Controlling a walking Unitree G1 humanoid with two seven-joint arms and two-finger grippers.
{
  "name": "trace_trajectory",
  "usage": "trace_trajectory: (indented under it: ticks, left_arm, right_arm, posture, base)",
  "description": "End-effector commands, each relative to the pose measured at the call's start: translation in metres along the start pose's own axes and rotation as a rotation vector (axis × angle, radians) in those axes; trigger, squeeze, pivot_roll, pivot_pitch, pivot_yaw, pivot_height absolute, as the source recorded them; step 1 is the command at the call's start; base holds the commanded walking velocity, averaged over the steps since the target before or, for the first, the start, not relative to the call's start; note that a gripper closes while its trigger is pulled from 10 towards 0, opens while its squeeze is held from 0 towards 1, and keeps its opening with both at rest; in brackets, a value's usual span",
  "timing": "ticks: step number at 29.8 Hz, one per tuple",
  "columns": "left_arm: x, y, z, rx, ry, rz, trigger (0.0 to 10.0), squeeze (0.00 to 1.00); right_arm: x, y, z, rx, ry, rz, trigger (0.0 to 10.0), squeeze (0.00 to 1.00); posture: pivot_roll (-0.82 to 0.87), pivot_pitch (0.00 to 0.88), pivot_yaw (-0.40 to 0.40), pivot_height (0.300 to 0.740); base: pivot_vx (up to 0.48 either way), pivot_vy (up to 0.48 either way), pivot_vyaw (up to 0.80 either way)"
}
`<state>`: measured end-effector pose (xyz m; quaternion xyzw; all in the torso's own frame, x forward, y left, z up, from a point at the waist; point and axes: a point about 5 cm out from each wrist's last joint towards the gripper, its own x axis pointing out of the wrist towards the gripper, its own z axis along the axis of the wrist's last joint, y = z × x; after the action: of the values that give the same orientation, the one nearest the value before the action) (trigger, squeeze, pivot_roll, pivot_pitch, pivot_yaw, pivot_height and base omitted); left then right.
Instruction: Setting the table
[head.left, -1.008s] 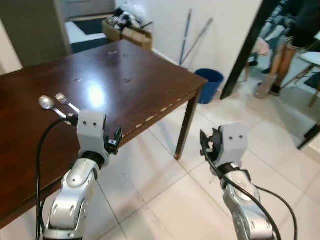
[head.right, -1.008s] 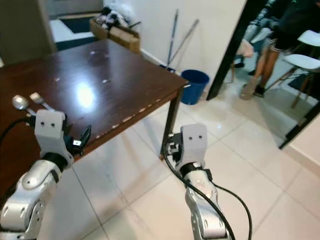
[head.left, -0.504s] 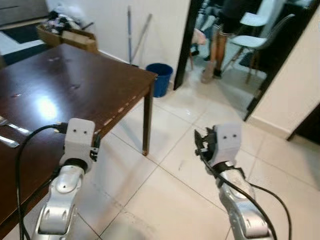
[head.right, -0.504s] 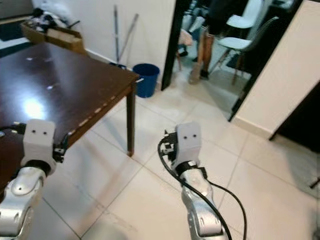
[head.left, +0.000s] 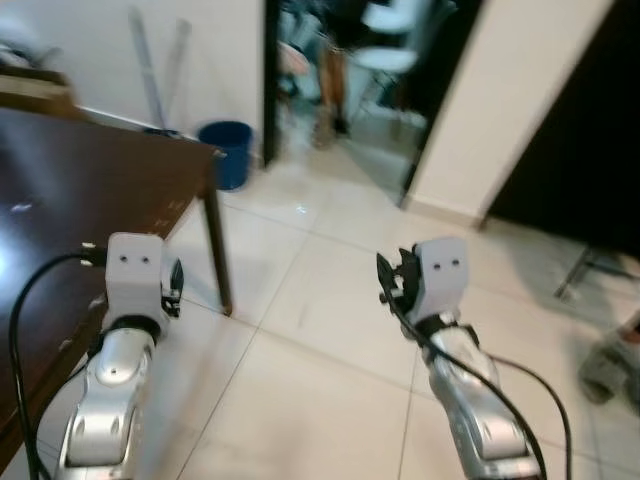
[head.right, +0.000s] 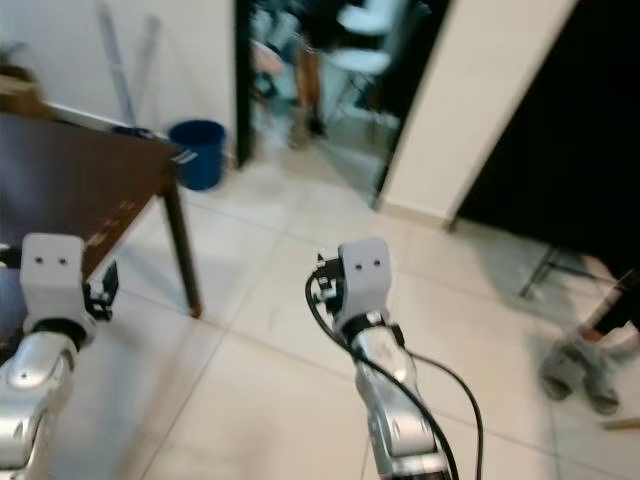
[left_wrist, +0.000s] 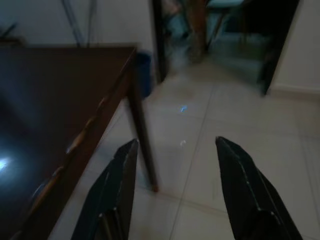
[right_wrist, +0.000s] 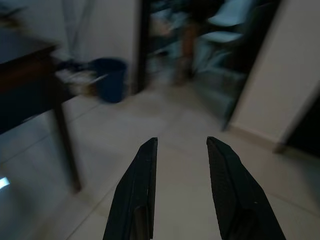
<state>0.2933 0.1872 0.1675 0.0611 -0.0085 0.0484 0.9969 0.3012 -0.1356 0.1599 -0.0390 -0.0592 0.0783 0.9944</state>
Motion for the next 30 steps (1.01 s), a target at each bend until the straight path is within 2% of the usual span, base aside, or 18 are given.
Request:
trace_trajectory:
  ticks: [1, 30]
  left_arm:
    - [-0.0025, 0.0049, -0.0047, 0.007, 0.015, 0.012, 10.0, 0.0]
    - [-0.0014, 0.0003, -0.0014, -0.015, 0.007, -0.014, 10.0, 0.0]
  right_arm:
    - [-0.0004, 0.0039, -0.001, 0.012, -0.001, 0.01, 10.0, 0.0]
    - [-0.0013, 0.0036, -0.0016, 0.014, 0.002, 0.003, 10.0, 0.0]
  posture:
    - [0.0, 0.005, 0.029, 0.74]
    - [-0.01, 0.015, 0.032, 0.74]
  base:
    - [0.0, 0.0, -0.79]
    - [0.0, 0.0, -0.8]
